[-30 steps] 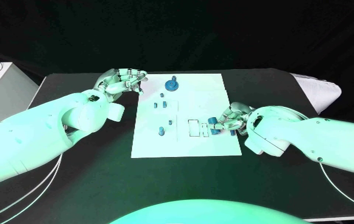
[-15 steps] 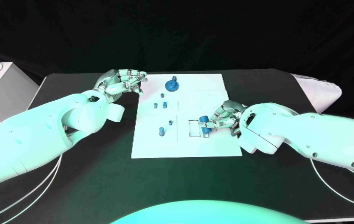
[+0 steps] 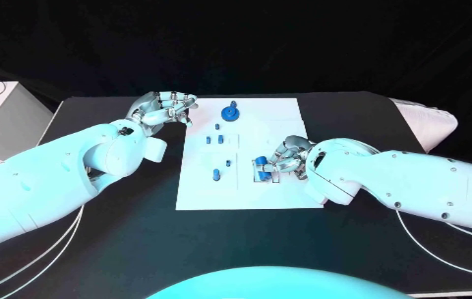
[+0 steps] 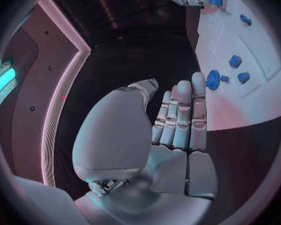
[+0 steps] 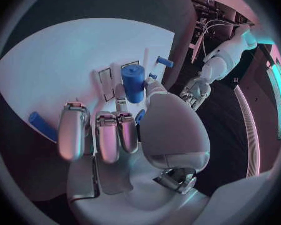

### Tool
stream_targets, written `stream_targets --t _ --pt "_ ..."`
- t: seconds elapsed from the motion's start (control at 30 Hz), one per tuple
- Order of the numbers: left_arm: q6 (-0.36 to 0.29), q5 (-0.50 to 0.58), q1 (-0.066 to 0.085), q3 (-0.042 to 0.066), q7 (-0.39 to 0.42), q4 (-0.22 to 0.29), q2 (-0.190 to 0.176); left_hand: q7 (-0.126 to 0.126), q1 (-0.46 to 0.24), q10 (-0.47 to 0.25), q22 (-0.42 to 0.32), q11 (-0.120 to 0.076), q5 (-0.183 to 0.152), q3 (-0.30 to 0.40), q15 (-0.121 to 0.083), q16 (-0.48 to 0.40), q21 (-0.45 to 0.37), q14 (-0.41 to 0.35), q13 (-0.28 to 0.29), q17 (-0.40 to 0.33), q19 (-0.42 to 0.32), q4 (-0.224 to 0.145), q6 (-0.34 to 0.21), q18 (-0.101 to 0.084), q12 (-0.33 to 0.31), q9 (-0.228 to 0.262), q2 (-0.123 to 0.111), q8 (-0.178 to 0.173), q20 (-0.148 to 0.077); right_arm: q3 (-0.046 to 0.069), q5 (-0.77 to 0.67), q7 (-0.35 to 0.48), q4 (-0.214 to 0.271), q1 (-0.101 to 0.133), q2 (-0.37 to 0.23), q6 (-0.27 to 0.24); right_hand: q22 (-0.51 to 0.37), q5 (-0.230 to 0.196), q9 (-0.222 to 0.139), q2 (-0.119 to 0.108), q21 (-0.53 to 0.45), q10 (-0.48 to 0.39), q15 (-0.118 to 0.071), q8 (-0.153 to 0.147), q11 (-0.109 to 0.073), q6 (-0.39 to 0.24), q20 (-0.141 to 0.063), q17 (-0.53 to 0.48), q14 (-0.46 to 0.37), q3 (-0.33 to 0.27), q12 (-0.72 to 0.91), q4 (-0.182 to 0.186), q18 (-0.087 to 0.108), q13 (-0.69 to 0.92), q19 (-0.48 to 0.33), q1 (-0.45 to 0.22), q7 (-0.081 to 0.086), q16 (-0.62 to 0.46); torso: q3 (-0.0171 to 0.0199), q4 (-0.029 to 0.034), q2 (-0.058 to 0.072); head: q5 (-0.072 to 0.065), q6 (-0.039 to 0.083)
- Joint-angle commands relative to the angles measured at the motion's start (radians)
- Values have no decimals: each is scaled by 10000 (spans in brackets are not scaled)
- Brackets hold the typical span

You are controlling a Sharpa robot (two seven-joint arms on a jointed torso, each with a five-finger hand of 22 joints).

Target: Assemble the parts on the task board

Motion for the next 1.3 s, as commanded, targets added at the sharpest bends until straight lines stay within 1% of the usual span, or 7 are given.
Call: stream_targets --t 0.03,0.3,0.37,0.67,0.9,1.03,1.3 --pt "170 27 -16 7 49 35 5 115 28 -92 -9 -4 20 -74 15 -59 -47 -56 10 6 29 -11 -65 147 60 -5 64 45 60 -3 -399 7 -72 -20 83 140 461 -44 66 -9 33 862 -33 1 -24 81 -46 2412 1015 61 -66 -23 -111 2370 402 -70 -16 44 7 -3 7 23 -20" --pt "173 27 -16 7 40 42 -7 115 28 -92 -9 -4 20 -74 15 -59 -47 -56 10 6 29 -11 -65 147 60 -5 64 45 60 -6 -604 -182 -225 -31 197 299 450 -241 87 -82 6 830 -22 9 -10 55 -38 2364 1005 59 -118 -17 -106 2329 392 -226 3 28 13 -10 6 52 -58" --pt "174 27 -16 7 37 44 -10 115 28 -92 -9 -4 20 -74 15 -59 -47 -56 10 6 29 -11 -65 147 60 -5 64 45 60 -8 -711 -251 -263 -32 209 350 468 -606 120 -157 9 807 -13 35 -2 49 -27 2370 1006 3 -156 -18 -109 2300 391 -417 6 29 12 -8 3 51 -63" --pt "189 27 -16 7 8 49 -28 117 19 -104 -15 -2 19 -84 17 -60 -55 -56 9 7 33 -8 -75 147 74 -6 67 54 62 -18 -937 -404 -335 -39 230 491 476 -1476 222 -308 -26 760 -8 117 2 9 -17 2338 999 -280 -240 0 -103 2241 383 -734 7 15 15 -2 7 58 -103" --pt "194 27 -15 7 -7 53 -36 117 19 -104 -15 -2 19 -84 17 -60 -55 -56 9 7 33 -8 -75 147 74 -6 67 54 62 -21 -1049 -392 -279 -56 197 338 506 -2147 310 -404 -27 738 -9 193 1 -25 -17 2356 1003 -616 -284 16 -107 2213 389 -1056 4 19 14 -7 1 65 -105" --pt "196 27 -15 7 -13 52 -39 117 19 -104 -15 -2 19 -84 17 -60 -55 -56 9 7 33 -8 -75 147 74 -6 67 54 62 -22 -1152 -349 -246 -66 182 214 540 -2740 371 -525 -12 718 -7 245 1 -56 -16 2371 1005 -858 -322 30 -113 2188 396 -1443 5 23 15 -6 1 59 -103" --pt "194 27 -15 7 -16 50 -45 117 19 -104 -15 -2 19 -84 17 -60 -55 -56 9 7 33 -8 -75 147 74 -6 67 54 62 -22 -1267 -243 -156 -92 98 104 556 -2962 405 -597 -7 722 -7 273 1 -76 -16 2373 1006 -949 -319 35 -115 2193 400 -1646 5 23 17 -5 2 63 -109"
